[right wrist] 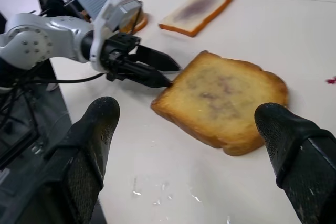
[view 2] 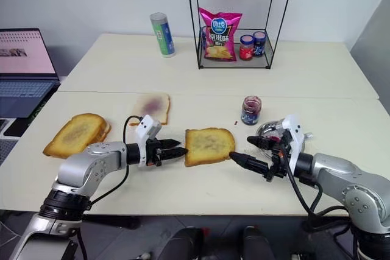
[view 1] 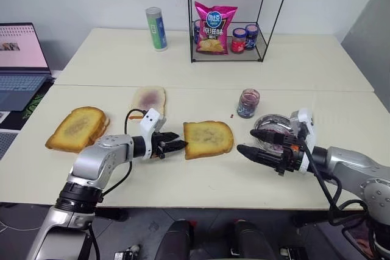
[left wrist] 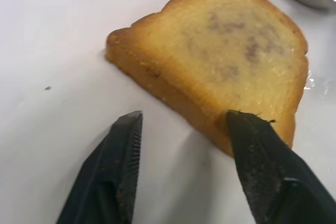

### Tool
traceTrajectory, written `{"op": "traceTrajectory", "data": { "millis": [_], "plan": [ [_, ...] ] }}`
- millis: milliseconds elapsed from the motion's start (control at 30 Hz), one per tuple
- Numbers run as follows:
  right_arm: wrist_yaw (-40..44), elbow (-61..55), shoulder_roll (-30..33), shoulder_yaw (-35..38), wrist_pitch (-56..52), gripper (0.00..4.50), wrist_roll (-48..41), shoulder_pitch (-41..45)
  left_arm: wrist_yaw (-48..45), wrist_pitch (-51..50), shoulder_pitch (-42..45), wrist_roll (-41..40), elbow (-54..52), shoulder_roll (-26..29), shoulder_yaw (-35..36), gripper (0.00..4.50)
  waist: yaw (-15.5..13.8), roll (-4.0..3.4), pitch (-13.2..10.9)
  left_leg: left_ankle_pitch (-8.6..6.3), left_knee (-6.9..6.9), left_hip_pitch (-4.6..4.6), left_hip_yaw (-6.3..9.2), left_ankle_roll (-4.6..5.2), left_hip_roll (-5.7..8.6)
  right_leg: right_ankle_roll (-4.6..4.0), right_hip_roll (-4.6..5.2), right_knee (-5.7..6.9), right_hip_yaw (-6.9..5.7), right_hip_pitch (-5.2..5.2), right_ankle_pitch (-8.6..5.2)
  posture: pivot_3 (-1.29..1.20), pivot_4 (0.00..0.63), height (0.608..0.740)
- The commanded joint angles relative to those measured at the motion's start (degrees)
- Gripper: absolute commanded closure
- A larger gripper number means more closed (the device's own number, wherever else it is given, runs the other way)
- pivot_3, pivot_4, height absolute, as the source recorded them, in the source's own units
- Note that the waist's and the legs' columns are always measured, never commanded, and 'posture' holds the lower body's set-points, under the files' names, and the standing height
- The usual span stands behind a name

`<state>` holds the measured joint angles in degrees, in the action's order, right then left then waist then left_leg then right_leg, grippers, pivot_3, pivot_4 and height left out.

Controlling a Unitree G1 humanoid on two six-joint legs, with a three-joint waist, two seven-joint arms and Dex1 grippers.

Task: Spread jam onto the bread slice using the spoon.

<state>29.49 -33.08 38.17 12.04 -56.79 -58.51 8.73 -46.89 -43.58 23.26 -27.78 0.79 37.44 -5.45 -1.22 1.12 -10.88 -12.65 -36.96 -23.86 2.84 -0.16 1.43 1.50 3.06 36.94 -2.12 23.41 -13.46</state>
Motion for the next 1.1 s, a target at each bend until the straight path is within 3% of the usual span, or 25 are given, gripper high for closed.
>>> {"op": "traceTrajectory", "data": {
  "millis": [33, 200, 300, 400, 500, 600, 733, 900, 1100],
  "plan": [
    [-3.82, -2.51, -0.14, 7.21, 0.54, 0.0, -4.84, -2.96, -0.84, -1.36, -2.21, -1.14, -5.91, 2.67, 3.54, 0.96, 0.0, 0.0, 0.0, 0.0, 0.01, -0.01, 0.01, 0.0, 0.0, 0.0, 0.01, -0.01, 0.0, 0.0, 0.0, 0.0, 0.15, 0.74],
    [-10.33, -2.01, -2.18, 13.09, 1.52, 0.0, -9.58, -5.97, -1.15, 3.17, -3.89, 1.08, -11.18, 5.07, 4.65, 0.04, -0.04, 0.0, 0.0, 0.0, 0.0, 0.0, 0.02, 0.0, 0.0, -0.03, 0.01, 0.0, 0.01, 0.0, -0.01, 0.0, 0.15, 0.74],
    [-14.34, 0.31, -3.85, 18.16, 2.57, 0.0, -12.55, -8.52, -1.0, 7.05, -3.09, 2.91, -16.23, 4.21, 2.68, 0.02, -0.06, -0.01, 0.0, 0.0, 0.01, 0.0, 0.01, 0.0, -0.01, -0.22, 0.02, 0.01, 0.03, 0.0, -0.12, 0.0, 0.15, 0.74],
    [-19.43, 0.21, -6.62, 21.3, 4.45, 0.0, -14.5, -12.12, -7.54, 15.52, -3.32, 7.57, -20.82, 8.01, -1.84, 0.02, -0.23, 0.02, 0.01, 0.0, 0.0, -0.01, -0.04, 0.0, 0.0, -0.25, 0.04, -0.04, 0.07, -0.03, -0.14, 0.0, 0.15, 0.74],
    [-22.08, 1.41, -7.41, 24.2, 6.0, 0.0, -17.14, -13.58, -7.4, 14.47, 0.51, 4.98, -21.27, 5.22, -1.48, 0.02, -0.14, -0.08, -0.02, -0.01, 0.04, 0.0, -0.13, -0.01, 0.01, -0.33, 0.04, -0.06, 0.15, -0.04, -0.18, 0.0, 0.15, 0.74],
    [-27.44, 1.86, -10.51, 25.41, 9.05, 0.0, -16.01, -15.14, -8.0, 18.24, 4.68, 7.68, -19.27, 2.59, -3.92, 0.02, -0.13, -0.08, -0.01, 0.0, -0.04, 0.03, -0.1, 0.01, 0.0, -0.28, 0.01, -0.01, 0.12, -0.06, -0.16, 0.0, 0.15, 0.74],
    [-28.37, 4.71, -11.55, 25.35, 10.9, 0.0, -13.43, -16.78, -8.25, 21.2, 7.62, 10.67, -16.37, -1.43, -8.18, 0.02, 0.07, -0.19, 0.04, 0.01, -0.03, 0.1, -0.14, 0.02, -0.01, -0.24, -0.04, 0.01, 0.13, -0.12, -0.14, 0.0, 0.15, 0.74],
    [-29.23, 13.65, -14.73, 22.68, 12.91, 0.0, -14.93, -10.32, -8.45, 21.33, 10.05, 10.27, -15.13, -5.54, -8.97, 0.02, 0.73, -0.19, 0.04, 0.01, -0.04, 0.09, -0.27, 0.02, -0.01, 0.16, -0.14, 0.03, 0.16, -0.07, 0.09, 0.0, 0.15, 0.74],
    [-24.81, 28.32, -14.87, 19.21, 14.74, 0.0, -10.29, -0.89, -9.44, 20.47, 10.03, 9.67, -15.8, -5.83, -8.72, 0.02, 1.35, -0.22, 0.04, 0.01, -0.02, 0.14, -0.29, 0.03, -0.08, 0.16, -0.43, 0.04, 0.18, -0.08, 0.09, 0.0, 0.15, 0.74]
  ]
}}
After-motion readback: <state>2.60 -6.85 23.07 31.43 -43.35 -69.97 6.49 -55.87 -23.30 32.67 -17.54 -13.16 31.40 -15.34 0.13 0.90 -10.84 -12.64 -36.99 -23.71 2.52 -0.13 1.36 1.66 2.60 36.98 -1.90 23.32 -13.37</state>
